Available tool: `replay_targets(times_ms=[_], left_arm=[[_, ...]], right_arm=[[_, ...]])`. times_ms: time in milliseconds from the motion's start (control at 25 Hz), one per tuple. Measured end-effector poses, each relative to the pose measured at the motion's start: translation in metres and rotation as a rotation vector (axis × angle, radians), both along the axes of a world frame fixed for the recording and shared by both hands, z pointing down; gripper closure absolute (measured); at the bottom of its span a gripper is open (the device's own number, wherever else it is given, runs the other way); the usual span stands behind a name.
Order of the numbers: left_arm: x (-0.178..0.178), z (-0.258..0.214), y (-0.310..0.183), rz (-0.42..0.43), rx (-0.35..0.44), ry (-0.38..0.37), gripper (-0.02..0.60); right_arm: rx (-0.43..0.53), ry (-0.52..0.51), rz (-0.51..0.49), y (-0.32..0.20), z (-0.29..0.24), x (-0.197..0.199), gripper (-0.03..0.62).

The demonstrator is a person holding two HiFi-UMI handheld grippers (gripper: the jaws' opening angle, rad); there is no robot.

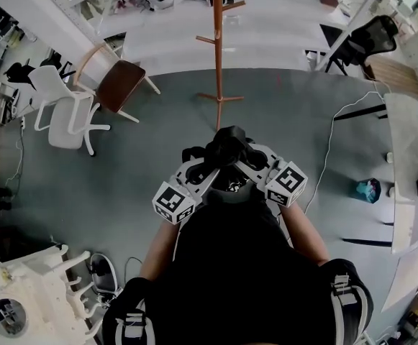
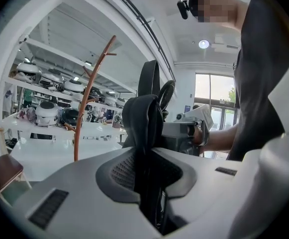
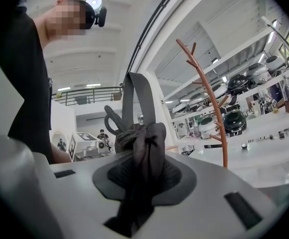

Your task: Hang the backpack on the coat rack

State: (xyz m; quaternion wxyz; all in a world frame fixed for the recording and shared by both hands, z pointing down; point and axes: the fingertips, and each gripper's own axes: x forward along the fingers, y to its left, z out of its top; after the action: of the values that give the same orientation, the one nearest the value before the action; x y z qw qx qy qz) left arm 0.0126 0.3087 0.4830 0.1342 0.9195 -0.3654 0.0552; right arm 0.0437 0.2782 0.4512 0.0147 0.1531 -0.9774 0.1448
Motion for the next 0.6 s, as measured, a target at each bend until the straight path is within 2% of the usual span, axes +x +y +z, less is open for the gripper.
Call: replay_targets(times_ms=[280,600], left_arm=[[-0.043,0.0,0.008,0.038,0.022,-0.016,0.5],[-0.06,-0.007,0.005,0.077,0.041,-0.022,0.5]], right_arm=[[0.008,-0.011,0.032,0.009,0.001,-0.042,0.494],[0.016,-0.009,0.062,0.009,-0.004,-0.058,0.494]])
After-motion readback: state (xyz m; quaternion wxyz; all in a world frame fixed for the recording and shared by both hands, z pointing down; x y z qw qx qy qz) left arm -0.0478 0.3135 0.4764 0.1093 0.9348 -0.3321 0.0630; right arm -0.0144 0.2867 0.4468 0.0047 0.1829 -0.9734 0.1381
